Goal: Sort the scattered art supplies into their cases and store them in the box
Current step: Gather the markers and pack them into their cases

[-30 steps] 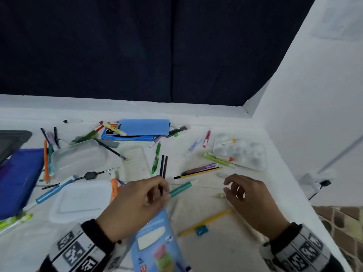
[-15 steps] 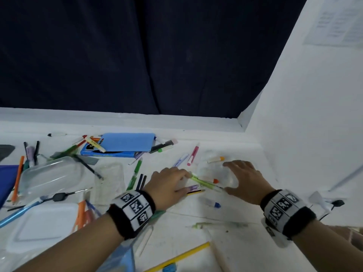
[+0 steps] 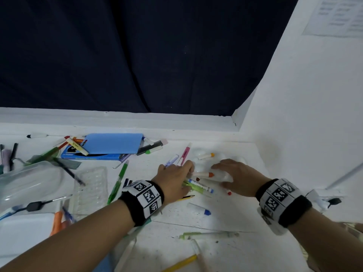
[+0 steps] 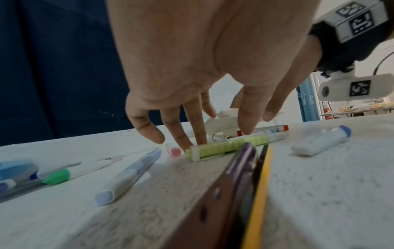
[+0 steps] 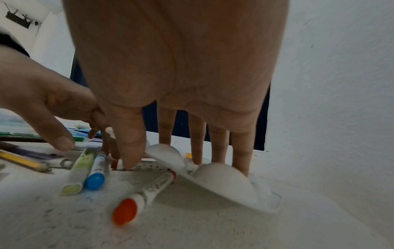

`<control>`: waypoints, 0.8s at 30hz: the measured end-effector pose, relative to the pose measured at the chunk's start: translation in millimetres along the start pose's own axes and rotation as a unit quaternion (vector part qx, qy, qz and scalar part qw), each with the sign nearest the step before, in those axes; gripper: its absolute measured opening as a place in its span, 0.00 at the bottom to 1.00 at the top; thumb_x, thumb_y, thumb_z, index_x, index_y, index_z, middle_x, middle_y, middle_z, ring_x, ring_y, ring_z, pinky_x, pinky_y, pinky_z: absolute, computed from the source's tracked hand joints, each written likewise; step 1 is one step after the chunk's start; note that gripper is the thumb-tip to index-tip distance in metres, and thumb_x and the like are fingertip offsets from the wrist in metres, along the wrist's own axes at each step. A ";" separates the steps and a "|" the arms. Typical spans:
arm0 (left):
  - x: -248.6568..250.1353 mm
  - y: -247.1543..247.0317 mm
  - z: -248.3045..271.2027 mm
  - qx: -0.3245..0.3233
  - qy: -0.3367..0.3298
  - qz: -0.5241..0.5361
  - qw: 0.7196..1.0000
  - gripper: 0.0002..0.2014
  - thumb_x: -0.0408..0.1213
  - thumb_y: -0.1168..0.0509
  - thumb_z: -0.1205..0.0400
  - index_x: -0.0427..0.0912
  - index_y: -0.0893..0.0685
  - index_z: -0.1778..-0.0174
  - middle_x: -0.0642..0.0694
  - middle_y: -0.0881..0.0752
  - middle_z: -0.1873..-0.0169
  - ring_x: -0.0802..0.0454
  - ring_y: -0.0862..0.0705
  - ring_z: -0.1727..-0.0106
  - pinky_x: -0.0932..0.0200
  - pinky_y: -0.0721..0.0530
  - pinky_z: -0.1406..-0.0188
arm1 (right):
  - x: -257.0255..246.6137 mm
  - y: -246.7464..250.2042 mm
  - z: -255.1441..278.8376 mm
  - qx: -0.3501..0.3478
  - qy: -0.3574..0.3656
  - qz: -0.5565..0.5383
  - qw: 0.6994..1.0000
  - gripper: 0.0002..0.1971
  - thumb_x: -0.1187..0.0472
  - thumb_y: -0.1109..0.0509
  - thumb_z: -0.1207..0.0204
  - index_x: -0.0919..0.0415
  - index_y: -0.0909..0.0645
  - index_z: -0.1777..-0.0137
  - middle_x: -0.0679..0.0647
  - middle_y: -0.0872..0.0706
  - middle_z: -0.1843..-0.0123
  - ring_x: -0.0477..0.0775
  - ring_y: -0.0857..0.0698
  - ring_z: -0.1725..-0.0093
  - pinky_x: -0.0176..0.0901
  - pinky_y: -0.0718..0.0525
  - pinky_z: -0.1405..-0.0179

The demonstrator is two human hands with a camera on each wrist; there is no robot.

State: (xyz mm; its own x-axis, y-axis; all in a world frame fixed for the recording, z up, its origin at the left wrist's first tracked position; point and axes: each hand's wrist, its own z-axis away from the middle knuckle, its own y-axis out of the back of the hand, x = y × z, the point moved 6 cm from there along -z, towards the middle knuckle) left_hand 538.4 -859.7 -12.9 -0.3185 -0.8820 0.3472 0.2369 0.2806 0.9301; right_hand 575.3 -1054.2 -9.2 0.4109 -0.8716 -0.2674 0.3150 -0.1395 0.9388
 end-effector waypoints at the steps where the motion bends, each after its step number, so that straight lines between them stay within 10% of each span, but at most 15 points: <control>1: 1.7 -0.6 1.0 0.002 -0.002 0.016 1.000 0.17 0.44 0.35 0.18 0.56 0.37 0.40 0.56 0.16 0.44 0.49 0.20 0.46 0.46 0.31 0.36 | 0.7 1.0 -2.5 0.000 0.000 -0.003 1.000 0.28 0.52 0.28 0.22 0.42 0.29 0.22 0.48 0.27 0.22 0.54 0.24 0.26 0.49 0.24 0.28; 7: 17.6 -9.4 6.4 -0.027 -0.055 -0.009 0.998 0.21 0.43 0.36 0.17 0.55 0.37 0.32 0.56 0.23 0.57 0.51 0.25 0.48 0.42 0.31 0.35 | 7.9 5.0 -16.9 -0.004 0.007 0.002 1.000 0.24 0.50 0.31 0.19 0.37 0.28 0.23 0.46 0.23 0.27 0.53 0.23 0.28 0.54 0.24 0.28; 14: 31.5 -23.6 -1.7 -0.055 -0.092 -0.130 0.986 0.32 0.52 0.40 0.14 0.52 0.43 0.15 0.47 0.39 0.16 0.45 0.39 0.17 0.33 0.42 0.25 | 3.9 8.5 -24.9 -0.009 0.006 0.020 1.000 0.24 0.50 0.31 0.19 0.39 0.28 0.23 0.49 0.22 0.27 0.52 0.24 0.27 0.52 0.28 0.25; 24: 57.8 -44.6 -30.8 -0.092 -0.058 -0.157 0.982 0.33 0.65 0.52 0.14 0.63 0.55 0.14 0.45 0.57 0.12 0.41 0.54 0.13 0.29 0.52 0.20 | -3.4 7.4 -37.1 -0.018 0.003 0.026 1.000 0.24 0.55 0.32 0.20 0.43 0.27 0.24 0.52 0.21 0.29 0.55 0.22 0.30 0.53 0.24 0.30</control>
State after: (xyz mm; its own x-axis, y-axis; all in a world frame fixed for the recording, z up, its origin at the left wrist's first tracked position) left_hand 537.8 -934.8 -38.0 -0.5020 -0.8621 0.0691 0.2699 -0.0803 0.9595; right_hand 608.0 -1034.8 -9.4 0.4331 -0.8740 -0.2204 0.3234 -0.0776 0.9431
